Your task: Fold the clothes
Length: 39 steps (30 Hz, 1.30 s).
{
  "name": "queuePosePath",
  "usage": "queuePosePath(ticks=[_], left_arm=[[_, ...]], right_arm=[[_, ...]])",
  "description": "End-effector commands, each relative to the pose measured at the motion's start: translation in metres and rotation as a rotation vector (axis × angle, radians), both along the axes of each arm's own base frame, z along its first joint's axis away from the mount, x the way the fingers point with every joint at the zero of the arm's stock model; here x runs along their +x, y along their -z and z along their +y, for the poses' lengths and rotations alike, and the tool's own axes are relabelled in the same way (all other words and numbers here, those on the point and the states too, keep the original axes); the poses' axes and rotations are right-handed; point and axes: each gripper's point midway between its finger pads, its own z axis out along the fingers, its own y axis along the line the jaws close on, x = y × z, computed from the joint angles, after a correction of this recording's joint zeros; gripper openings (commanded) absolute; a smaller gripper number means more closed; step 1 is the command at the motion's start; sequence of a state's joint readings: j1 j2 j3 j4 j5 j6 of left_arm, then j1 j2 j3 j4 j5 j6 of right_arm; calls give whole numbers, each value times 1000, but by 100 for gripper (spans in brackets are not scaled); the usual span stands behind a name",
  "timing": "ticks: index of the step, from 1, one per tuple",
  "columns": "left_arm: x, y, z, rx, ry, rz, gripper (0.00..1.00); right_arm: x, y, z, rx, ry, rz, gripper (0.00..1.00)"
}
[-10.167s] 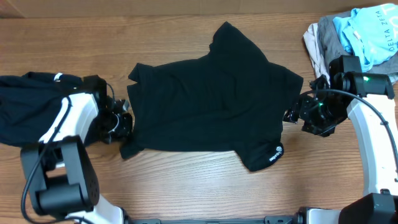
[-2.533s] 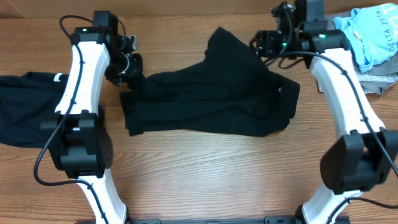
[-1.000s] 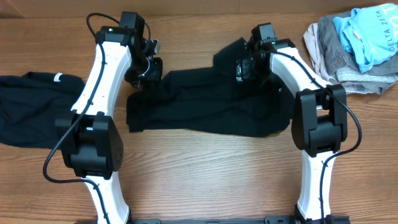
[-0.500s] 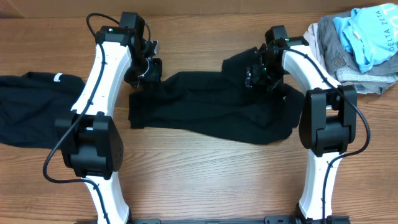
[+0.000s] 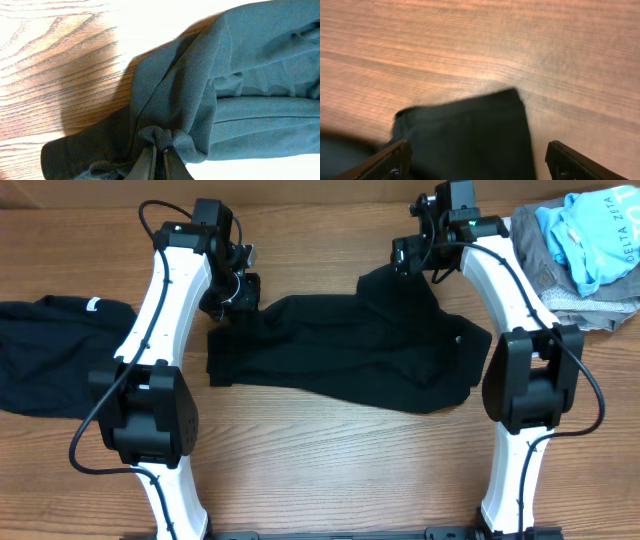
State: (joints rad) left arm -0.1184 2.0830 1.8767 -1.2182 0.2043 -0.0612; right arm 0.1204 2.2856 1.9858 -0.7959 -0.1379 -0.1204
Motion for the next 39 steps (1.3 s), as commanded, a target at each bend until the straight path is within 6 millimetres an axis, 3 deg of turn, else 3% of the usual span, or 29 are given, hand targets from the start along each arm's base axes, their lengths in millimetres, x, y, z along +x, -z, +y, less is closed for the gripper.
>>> queuePosePath(ticks=[1,10,17,24,25,26,27,29,31,34,39], left_arm=[[4,-17,-2,11,3,-49,4],[5,-16,1,43,0,-56,4],[8,-17,1,45,0,-70,4],[10,-17,0,43,1,-78,4],[10,-17,0,44,2,-78,4],[10,-17,0,44,2,-78,4],[10,-17,0,44,1,-79,4],[11,-17,1,46,0,-82,4],[13,-18,1,50,-1,-94,4],[21,-19,4,66,-5,-124,4],[38,-31,11,59,-27,-193,4]], right_arm=[[10,32,-1,-44,-27,7,90],[25,51,1,-41,-29,-28,86],[21,86,1,-41,-25,26,86],[32,82,2,-14,19,-14,85],[33,81,2,-7,27,-17,81],[33,81,4,1,26,-17,69],[33,81,4,7,28,-17,45],[33,80,5,15,38,-13,26],[32,78,5,20,45,-8,23],[34,61,6,34,57,-4,7],[43,-4,3,60,55,-34,4]])
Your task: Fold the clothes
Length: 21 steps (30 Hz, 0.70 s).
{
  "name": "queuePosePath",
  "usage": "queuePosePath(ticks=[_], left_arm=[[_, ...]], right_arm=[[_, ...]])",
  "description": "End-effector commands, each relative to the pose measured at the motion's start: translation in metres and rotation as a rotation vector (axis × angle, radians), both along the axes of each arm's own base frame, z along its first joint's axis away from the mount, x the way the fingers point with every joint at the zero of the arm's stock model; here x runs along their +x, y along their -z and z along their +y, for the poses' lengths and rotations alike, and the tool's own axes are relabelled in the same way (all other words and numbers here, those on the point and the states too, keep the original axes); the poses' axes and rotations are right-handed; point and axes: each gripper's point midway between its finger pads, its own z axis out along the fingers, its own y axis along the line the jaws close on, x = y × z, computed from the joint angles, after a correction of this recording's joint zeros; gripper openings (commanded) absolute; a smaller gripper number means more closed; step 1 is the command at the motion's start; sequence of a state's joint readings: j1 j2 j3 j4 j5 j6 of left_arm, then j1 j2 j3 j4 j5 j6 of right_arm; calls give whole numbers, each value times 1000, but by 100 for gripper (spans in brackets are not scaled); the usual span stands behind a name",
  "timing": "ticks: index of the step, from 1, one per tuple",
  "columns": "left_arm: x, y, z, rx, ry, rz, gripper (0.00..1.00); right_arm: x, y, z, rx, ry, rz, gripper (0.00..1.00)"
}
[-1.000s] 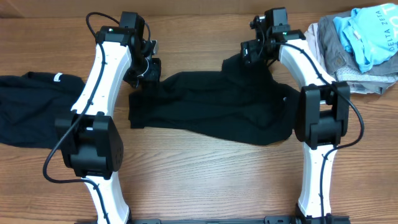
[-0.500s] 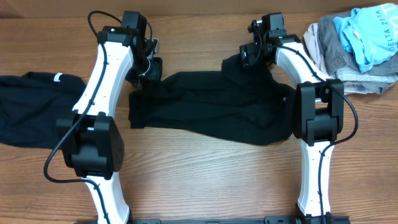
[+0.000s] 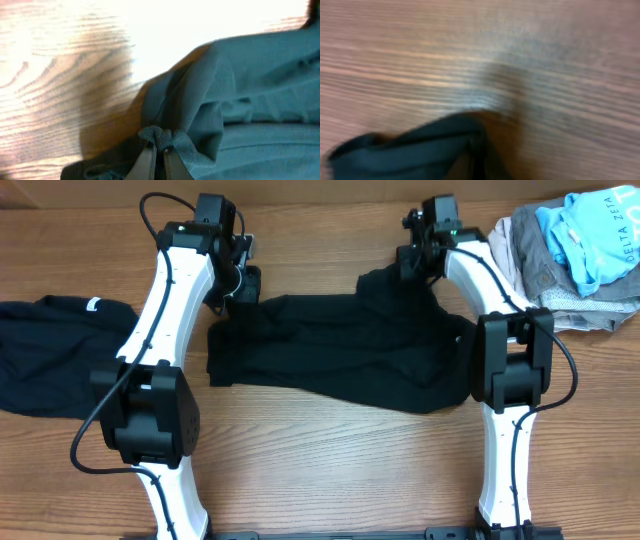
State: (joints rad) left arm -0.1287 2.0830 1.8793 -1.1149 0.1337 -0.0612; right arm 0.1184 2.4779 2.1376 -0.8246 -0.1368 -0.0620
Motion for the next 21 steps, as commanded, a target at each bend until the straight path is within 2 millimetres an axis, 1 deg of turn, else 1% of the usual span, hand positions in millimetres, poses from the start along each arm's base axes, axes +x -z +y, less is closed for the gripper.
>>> queuePosePath(ticks=[1,3,4,5,6,8,9,10,11,13,15,17,21], left_arm=[[15,-32,10,1,-29,-94,4],[22,-43,17,-2,-46,-123,4],[24,-47,21,-3,-54,-132,4],[29,-60,29,-4,-72,-160,4],[31,-66,34,-4,-83,-172,4],[34,-77,45,-4,-105,-189,4],[34,-80,50,-4,-114,-193,4],[34,-84,55,-2,-124,-198,4],[34,-89,66,0,-147,-201,4],[31,-89,77,1,-171,-188,4],[26,-86,85,4,-188,-164,4],[20,-84,92,6,-202,-138,4],[13,-82,96,8,-202,-112,4]], right_arm=[[25,-75,1,40,7,-126,4],[23,-107,-4,42,14,-142,4],[21,-117,-5,42,16,-143,4],[15,-138,-10,42,23,-143,4],[9,-150,-14,47,39,-137,4],[-6,-167,-23,73,88,-100,4],[-13,-171,-25,90,95,-80,4],[-24,-178,-28,123,108,-46,4],[-41,-188,-31,178,109,5,4],[-58,-194,-40,209,125,50,4],[-69,-199,-51,220,151,82,4],[-72,-207,-61,244,181,76,4],[-79,-231,-68,268,196,30,4]])
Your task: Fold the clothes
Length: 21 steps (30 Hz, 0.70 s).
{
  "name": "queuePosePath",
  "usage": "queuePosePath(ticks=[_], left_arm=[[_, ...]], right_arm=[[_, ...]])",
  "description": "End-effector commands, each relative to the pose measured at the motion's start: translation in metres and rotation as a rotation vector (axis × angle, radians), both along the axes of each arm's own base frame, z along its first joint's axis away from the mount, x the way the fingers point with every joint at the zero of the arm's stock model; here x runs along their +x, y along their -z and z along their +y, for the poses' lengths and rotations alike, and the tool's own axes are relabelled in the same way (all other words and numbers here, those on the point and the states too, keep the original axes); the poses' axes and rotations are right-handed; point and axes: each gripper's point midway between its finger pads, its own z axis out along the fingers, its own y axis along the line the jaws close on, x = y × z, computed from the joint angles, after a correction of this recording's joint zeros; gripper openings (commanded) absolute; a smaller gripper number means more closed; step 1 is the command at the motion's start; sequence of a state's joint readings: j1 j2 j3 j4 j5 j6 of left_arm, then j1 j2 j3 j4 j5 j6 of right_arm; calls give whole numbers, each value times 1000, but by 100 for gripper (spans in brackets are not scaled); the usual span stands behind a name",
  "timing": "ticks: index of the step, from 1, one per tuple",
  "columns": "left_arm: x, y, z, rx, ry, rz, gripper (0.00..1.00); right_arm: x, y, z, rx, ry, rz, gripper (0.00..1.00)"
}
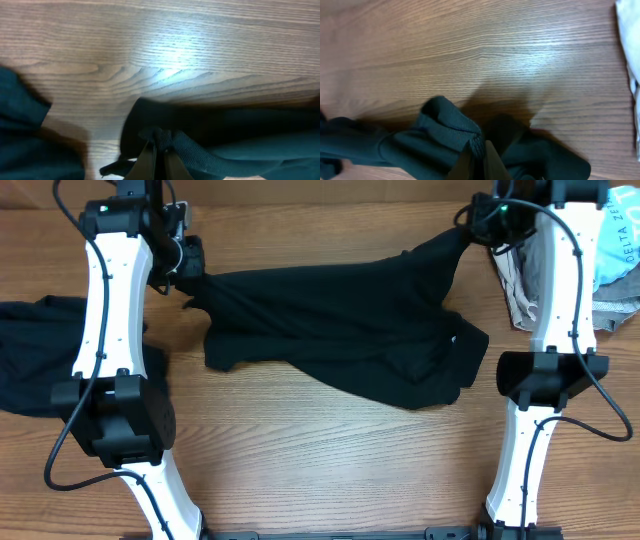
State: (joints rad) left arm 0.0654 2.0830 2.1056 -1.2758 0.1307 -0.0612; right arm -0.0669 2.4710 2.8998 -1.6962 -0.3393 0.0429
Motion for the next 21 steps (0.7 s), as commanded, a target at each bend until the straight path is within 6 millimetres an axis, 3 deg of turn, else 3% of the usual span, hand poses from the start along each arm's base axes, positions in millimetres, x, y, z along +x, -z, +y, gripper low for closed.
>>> queuePosePath(ticks=[1,4,7,11,14,21], left_arm=[[-1,-21,5,14,1,-44,4],[-2,-20,2,15,14,-43,4],[-2,-20,-2,9,23,-40,4],[-8,-17,-6,17,50,-15,4],[-11,-16,-7,15,52,0,4],[-21,-13,-13,9,64,42,4]], right_arm=[[-10,-54,1,33,14,-117,4],[-13,-61,2,33,14,-127,4],[-16,-52,3,31,14,-89,4],[-28,-9,-5,-16,46,71,4],[-39,9,-12,-58,60,144,4],[-66,-11,-20,-135,75,142,4]])
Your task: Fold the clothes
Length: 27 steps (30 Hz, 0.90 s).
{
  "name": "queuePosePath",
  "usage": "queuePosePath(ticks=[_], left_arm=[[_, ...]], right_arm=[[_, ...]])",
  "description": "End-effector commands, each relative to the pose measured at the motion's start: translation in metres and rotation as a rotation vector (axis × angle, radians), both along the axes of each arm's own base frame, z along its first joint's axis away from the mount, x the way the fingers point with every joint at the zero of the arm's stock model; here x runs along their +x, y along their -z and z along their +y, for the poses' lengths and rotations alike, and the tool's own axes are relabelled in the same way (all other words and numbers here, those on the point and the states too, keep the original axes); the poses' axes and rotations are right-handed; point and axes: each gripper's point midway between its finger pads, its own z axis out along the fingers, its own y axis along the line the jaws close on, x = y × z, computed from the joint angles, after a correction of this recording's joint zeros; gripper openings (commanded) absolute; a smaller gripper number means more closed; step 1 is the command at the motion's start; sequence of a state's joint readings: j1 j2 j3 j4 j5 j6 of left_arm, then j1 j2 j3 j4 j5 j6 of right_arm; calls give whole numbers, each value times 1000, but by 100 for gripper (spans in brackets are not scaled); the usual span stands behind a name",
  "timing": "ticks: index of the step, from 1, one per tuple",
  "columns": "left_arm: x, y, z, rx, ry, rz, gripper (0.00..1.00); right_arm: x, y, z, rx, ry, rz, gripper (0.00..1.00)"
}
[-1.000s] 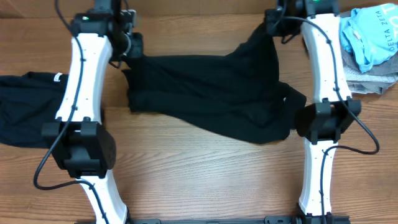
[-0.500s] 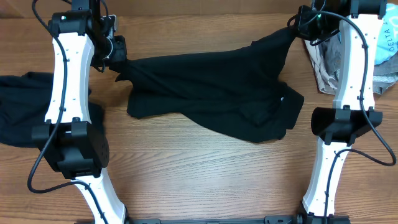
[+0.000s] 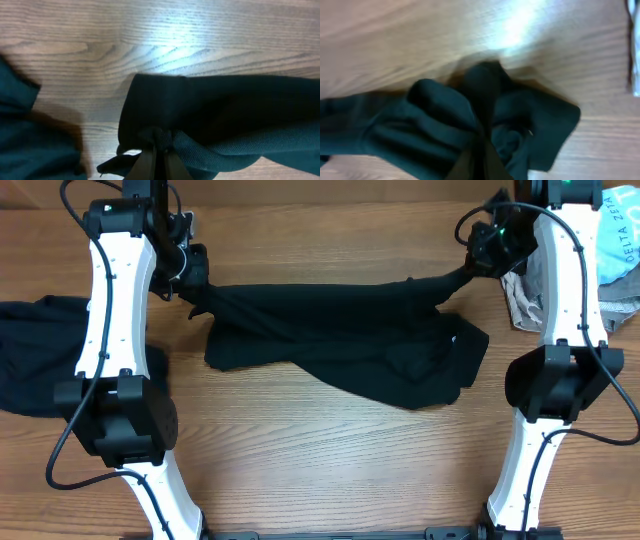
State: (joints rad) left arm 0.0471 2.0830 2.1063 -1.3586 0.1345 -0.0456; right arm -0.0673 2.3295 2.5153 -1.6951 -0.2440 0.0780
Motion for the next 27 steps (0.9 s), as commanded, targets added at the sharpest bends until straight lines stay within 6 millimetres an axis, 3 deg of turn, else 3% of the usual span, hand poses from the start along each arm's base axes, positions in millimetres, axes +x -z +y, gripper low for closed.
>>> queuePosePath(ticks=[1,5,10,15,23,24,26,27], left_arm=[[-4,-18,-4,10,33,-29,4],[-12,-14,-10,9,45,4,4],[-20,0,-20,14,95,49,4],[-35,31,-22,23,126,130,4],[-43,76,-21,22,126,174,4],[-43,79,-21,23,126,176,13],[-45,84,-21,22,126,180,45],[-46,86,-21,21,126,183,54]], right_arm=[[-24,-57,-7,-79,6,-108,4],[-53,-42,-11,-104,6,-15,4],[-90,1,-11,-107,-8,142,4],[-121,46,-7,-89,-12,230,4],[-143,88,1,-48,-15,281,4],[-144,92,1,-49,-15,283,4],[-145,96,1,-48,-15,285,4],[-145,97,1,-49,-15,286,5]])
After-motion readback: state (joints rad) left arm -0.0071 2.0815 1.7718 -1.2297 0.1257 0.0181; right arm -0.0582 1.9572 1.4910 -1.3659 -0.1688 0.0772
